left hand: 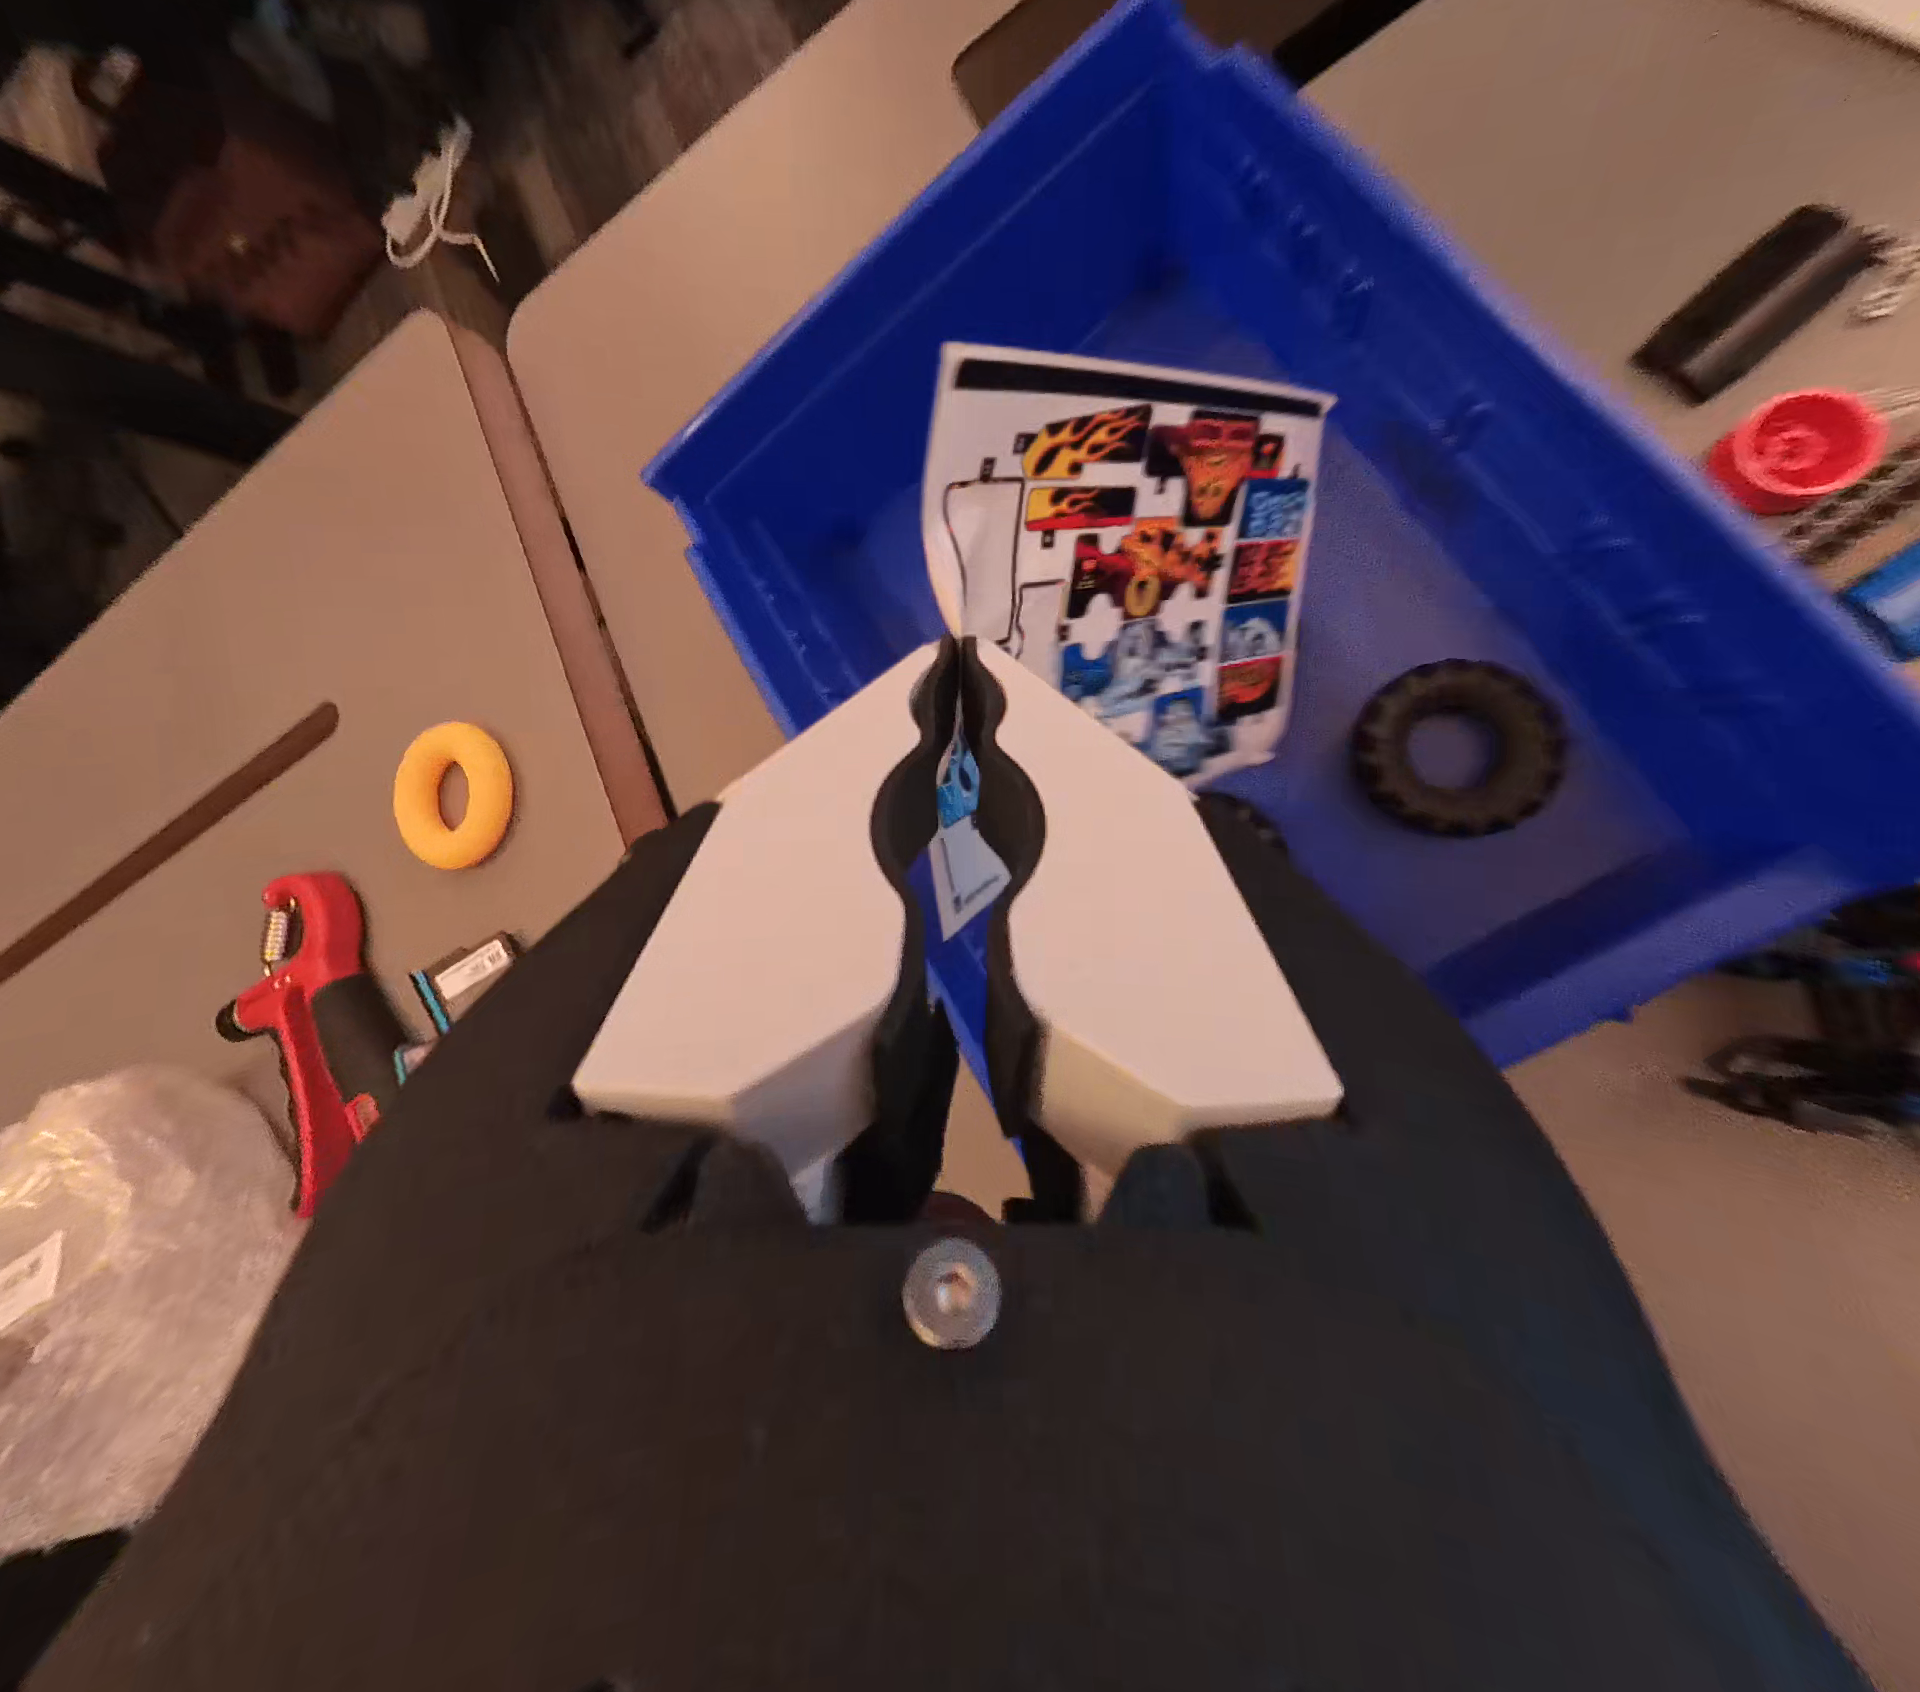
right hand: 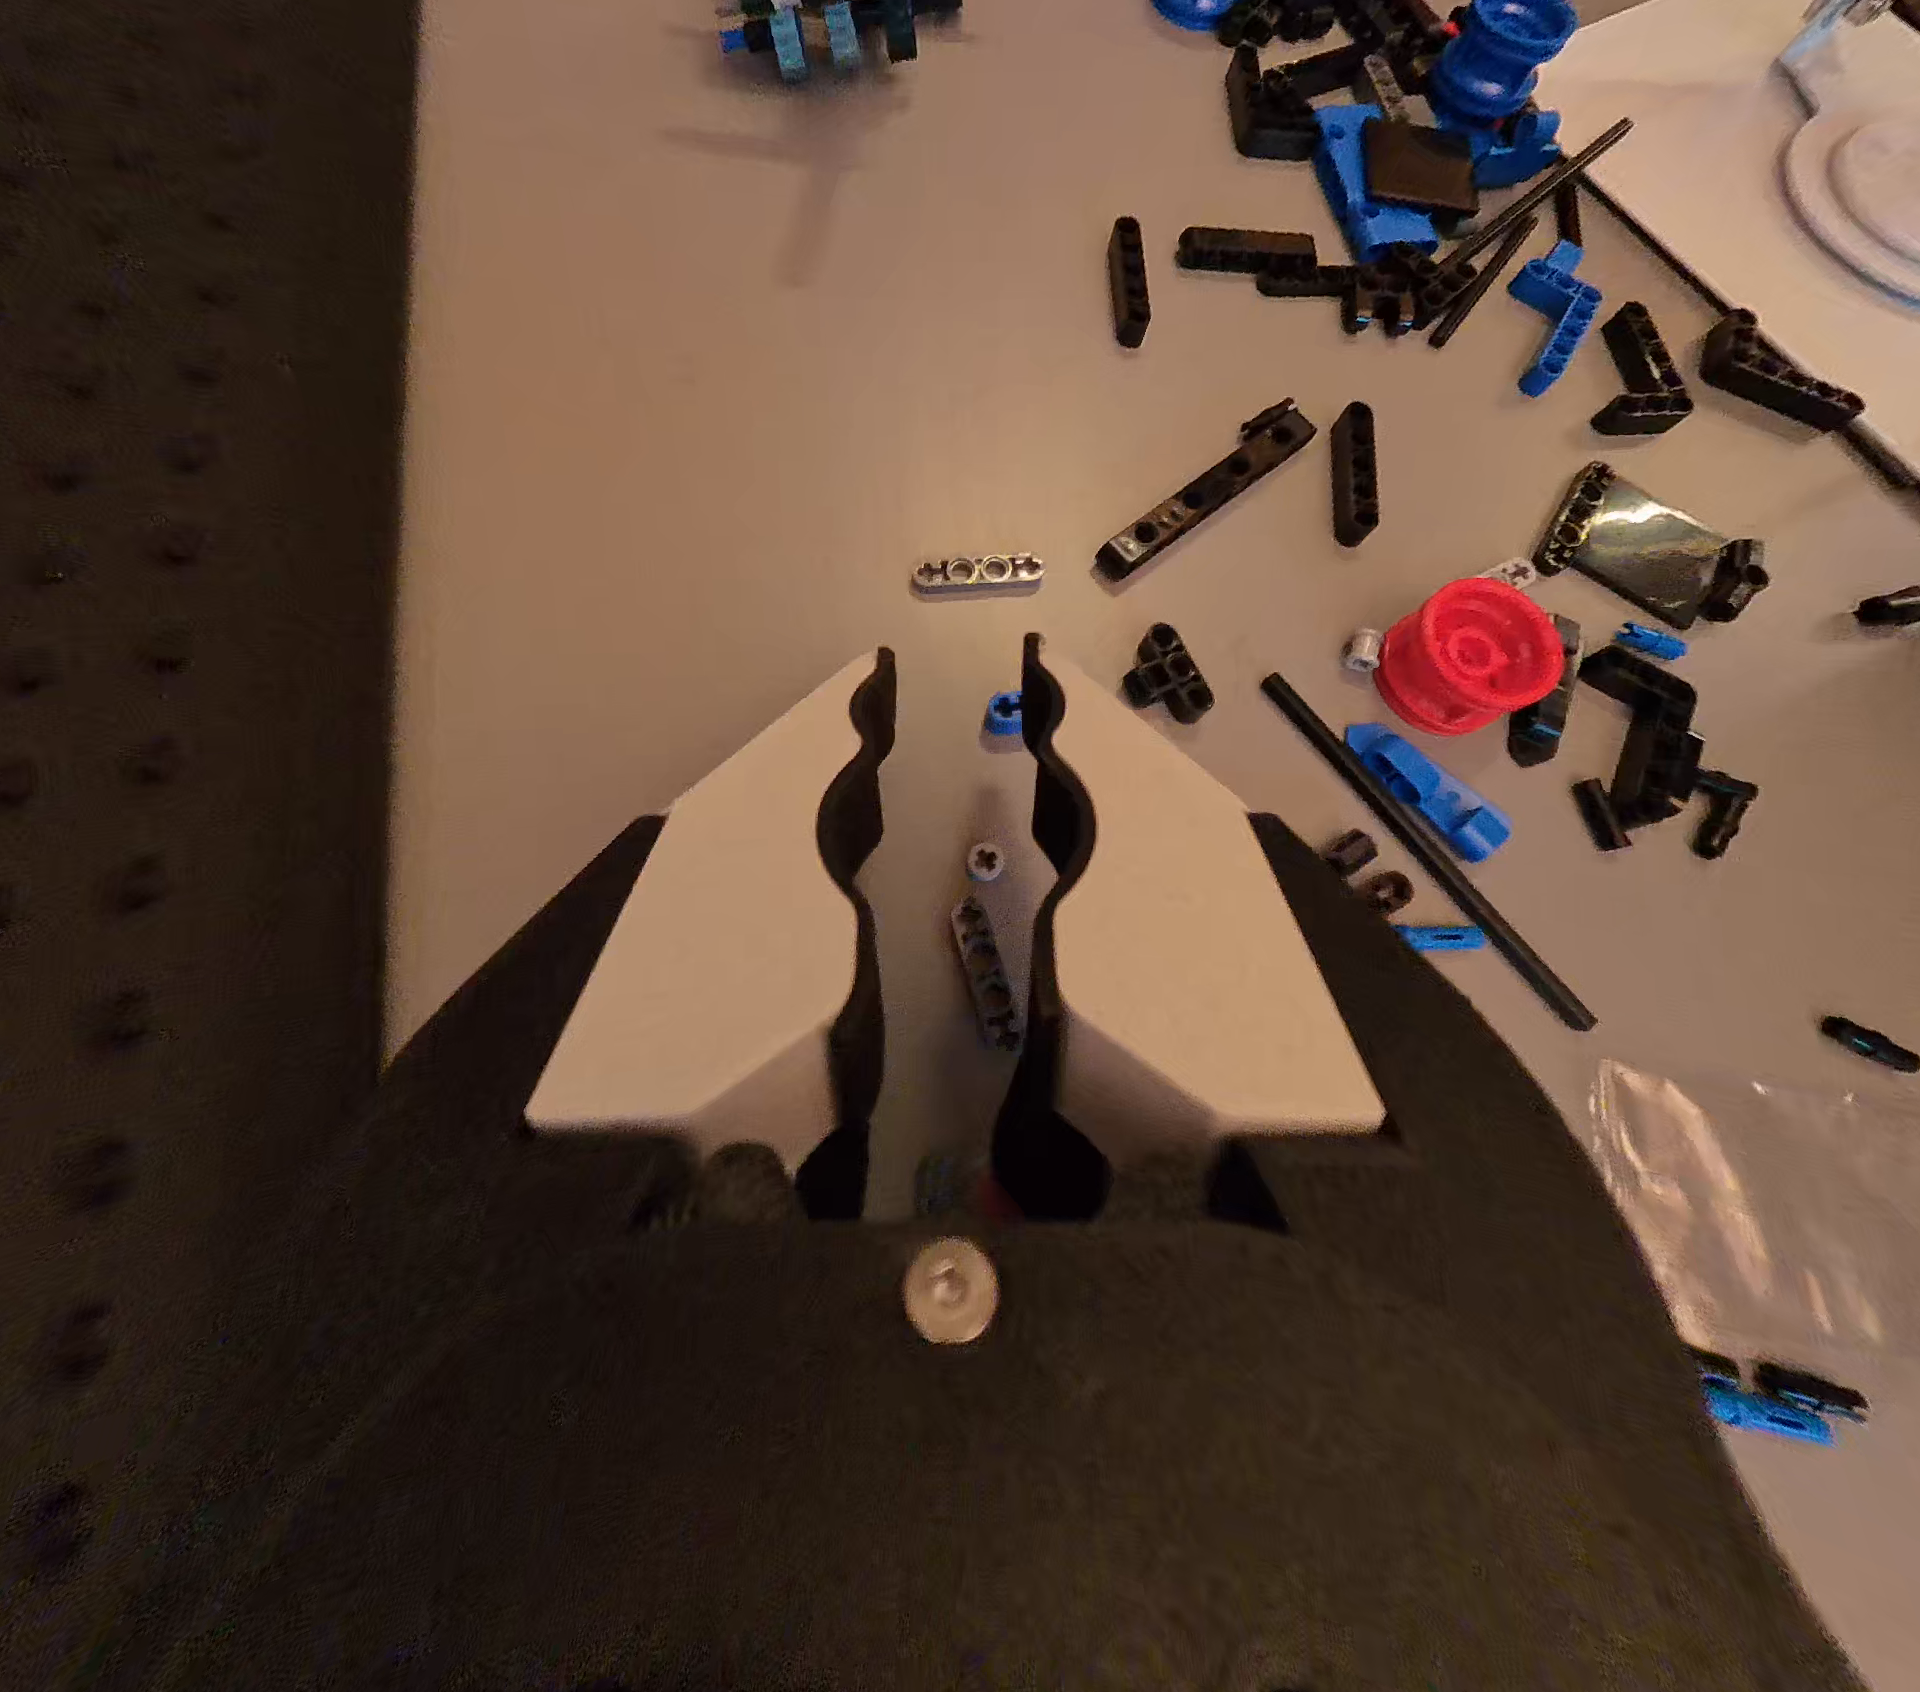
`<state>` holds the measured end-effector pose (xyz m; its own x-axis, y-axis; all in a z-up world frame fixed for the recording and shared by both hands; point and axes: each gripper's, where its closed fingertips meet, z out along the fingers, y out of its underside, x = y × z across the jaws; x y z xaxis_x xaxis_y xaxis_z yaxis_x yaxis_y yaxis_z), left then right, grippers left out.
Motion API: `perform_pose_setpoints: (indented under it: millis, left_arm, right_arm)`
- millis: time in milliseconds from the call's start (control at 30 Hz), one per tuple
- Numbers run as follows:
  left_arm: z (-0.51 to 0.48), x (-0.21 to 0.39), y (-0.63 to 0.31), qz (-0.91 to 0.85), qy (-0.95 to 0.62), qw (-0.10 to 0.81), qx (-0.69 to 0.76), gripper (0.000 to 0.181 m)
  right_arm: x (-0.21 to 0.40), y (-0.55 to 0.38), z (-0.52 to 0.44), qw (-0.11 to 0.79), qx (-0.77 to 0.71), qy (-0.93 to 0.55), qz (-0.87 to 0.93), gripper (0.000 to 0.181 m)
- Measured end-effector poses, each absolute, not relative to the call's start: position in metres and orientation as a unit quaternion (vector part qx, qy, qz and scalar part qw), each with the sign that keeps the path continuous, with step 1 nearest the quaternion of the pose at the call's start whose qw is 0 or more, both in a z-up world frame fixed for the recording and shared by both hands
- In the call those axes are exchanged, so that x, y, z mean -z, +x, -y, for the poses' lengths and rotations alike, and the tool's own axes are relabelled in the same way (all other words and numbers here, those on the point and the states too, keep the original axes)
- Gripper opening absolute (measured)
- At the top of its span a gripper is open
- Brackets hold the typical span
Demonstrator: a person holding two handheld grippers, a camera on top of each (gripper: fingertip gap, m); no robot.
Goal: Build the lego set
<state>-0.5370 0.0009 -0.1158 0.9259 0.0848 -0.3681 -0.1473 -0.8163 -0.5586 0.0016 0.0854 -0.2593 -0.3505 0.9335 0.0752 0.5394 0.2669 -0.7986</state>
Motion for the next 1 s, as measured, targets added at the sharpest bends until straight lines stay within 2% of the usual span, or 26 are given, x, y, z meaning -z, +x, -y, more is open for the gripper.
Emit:
perform_pose_setpoints:
  millis: [67, 167, 300, 367, 467, 767, 833, 1000]
  left_arm:
    - [0.002, 0.139, -0.552, -0.004, -0.942, 0.277, -0.189, 0.0]
    - [0.009, 0.154, -0.57, 0.015, -0.941, 0.253, -0.225, 0.022]
    - [0.007, 0.127, -0.559, 0.001, -0.909, 0.281, -0.308, 0.043]
    - [-0.001, 0.103, -0.534, -0.022, -0.885, 0.314, -0.343, 0.048]
    - [-0.024, 0.084, -0.459, -0.094, -0.864, 0.378, -0.32, 0.046]
    - [-0.085, 0.136, -0.232, -0.311, -0.819, 0.439, -0.198, 0.037]
    - [-0.095, 0.151, -0.222, -0.315, -0.815, 0.433, -0.222, 0.036]
    - [-0.101, 0.189, -0.187, -0.36, -0.806, 0.434, -0.18, 0.034]
  right_arm:
    - [0.258, 0.0, -0.088, 0.284, -0.346, -0.497, 0.743, 0.022]
    - [0.257, 0.001, -0.099, 0.293, -0.332, -0.507, 0.74, 0.022]
    - [0.248, 0.007, -0.119, 0.311, -0.33, -0.531, 0.716, 0.022]
    - [0.245, 0.014, -0.13, 0.319, -0.321, -0.544, 0.707, 0.022]
    - [0.242, 0.025, -0.145, 0.33, -0.301, -0.559, 0.699, 0.021]
    - [0.226, 0.058, -0.173, 0.356, -0.231, -0.586, 0.69, 0.024]
    - [0.224, 0.07, -0.178, 0.36, -0.208, -0.595, 0.688, 0.024]
    - [0.224, 0.105, -0.174, 0.345, -0.185, -0.609, 0.69, 0.02]
